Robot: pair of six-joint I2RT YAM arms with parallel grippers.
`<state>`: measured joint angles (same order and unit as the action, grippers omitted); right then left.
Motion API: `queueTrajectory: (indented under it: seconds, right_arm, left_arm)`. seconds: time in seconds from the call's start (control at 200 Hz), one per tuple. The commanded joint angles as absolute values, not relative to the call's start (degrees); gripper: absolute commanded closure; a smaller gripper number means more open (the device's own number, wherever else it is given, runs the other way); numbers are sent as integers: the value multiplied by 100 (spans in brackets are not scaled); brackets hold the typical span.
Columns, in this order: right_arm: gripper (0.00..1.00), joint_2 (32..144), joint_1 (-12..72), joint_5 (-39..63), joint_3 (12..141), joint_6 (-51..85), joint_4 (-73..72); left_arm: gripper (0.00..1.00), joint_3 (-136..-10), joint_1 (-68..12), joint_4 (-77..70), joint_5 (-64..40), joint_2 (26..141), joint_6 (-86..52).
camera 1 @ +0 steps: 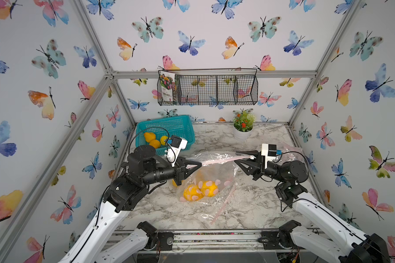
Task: Open the zip-top bag and take out the pear
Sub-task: Unzip the zipper on the zipper food storage bag.
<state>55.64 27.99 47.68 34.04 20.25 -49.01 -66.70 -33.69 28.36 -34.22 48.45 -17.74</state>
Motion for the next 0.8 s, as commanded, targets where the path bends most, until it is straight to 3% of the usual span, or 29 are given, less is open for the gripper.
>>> queueTrajectory:
  seconds: [0.0, 0.05, 0.165, 0.335, 0.435, 0.516, 0.646, 0.796]
  right_arm:
    - [85, 5588, 2773, 5058, 3556, 1952, -4567]
    - [96, 5596, 2769, 4985, 3654, 1834, -4210]
    - [97, 5720, 2769, 5146, 3891, 1632, -3607]
    - [97, 5927, 2769, 5468, 4266, 1438, -2832]
    - [98, 6153, 2777, 5502, 4592, 1371, -2163]
    - [97, 6363, 2778, 5484, 4918, 1295, -1471]
    - [98, 6701, 2786, 5054, 5476, 1216, -189]
    - [97, 7023, 2795, 4863, 5963, 1248, 834]
  left_arm:
    - [78, -6662, -3328, 2839, -2833, 4645, -1572]
    - [66, -6671, -3324, 2834, -2495, 4597, -1483]
    - [33, -6779, -3332, 2815, -2046, 4524, -1138]
    - [11, -7108, -3331, 2475, -2484, 4747, -520]
    - [13, -7302, -3345, 2369, -3312, 5177, -154]
    - [17, -7491, -3520, 2438, -3269, 5628, -4]
    - [19, -7775, -4425, 2699, -1870, 6304, 479]
    - [11, -7844, -5091, 2797, -559, 6922, 822]
